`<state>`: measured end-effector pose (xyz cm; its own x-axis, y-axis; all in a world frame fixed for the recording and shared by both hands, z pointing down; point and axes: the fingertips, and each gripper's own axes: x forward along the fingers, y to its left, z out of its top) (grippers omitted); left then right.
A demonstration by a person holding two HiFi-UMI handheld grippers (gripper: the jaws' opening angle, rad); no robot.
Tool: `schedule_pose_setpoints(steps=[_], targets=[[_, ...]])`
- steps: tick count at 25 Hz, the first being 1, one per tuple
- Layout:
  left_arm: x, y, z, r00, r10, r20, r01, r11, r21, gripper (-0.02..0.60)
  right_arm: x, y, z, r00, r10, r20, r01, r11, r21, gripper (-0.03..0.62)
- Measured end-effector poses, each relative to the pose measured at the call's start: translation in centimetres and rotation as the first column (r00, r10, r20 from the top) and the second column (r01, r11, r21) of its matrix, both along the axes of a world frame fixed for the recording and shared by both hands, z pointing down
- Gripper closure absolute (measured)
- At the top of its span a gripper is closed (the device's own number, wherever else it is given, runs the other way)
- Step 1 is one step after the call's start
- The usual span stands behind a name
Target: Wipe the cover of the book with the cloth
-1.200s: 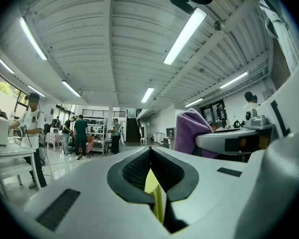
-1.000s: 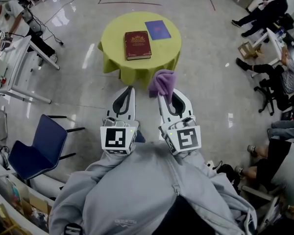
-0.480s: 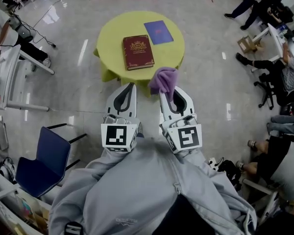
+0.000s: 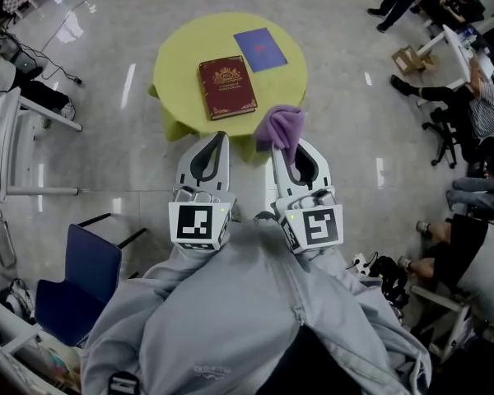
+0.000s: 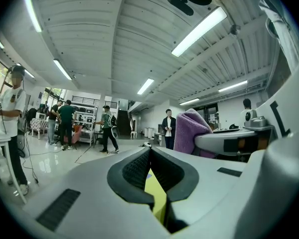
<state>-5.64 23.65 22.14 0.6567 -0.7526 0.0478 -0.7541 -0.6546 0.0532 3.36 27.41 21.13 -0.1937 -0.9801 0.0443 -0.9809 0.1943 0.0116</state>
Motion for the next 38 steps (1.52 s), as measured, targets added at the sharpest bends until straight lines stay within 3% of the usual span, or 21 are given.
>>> schedule_pose_setpoints(steps=[9,20,38], targets=[[-0.9,-1.1,0.4,1.000,0.008,-0.014,-0.008,1.000,-0.012,0.563,-0.7,-0.9,-0.3,1.000,0.009,-0.010,-0.009,1.000,0.004,0.507],[-0.9,-4.5,-0.5,0.999,-0.028,-0.041,0.029,0.999,0.025,0.563,-0.9,-4.6,-1.3,0.999,-0.038,-0.037,0.040,0.998,0.051,0.507],[4.0,-21.6,1.5,0.992,-0.125,-0.023,0.124,0.992,-0.022,0.563,3.6,-22.9,1.5,0.986,-0.167,-0.020,0.167,0.986,-0.020,0.507]])
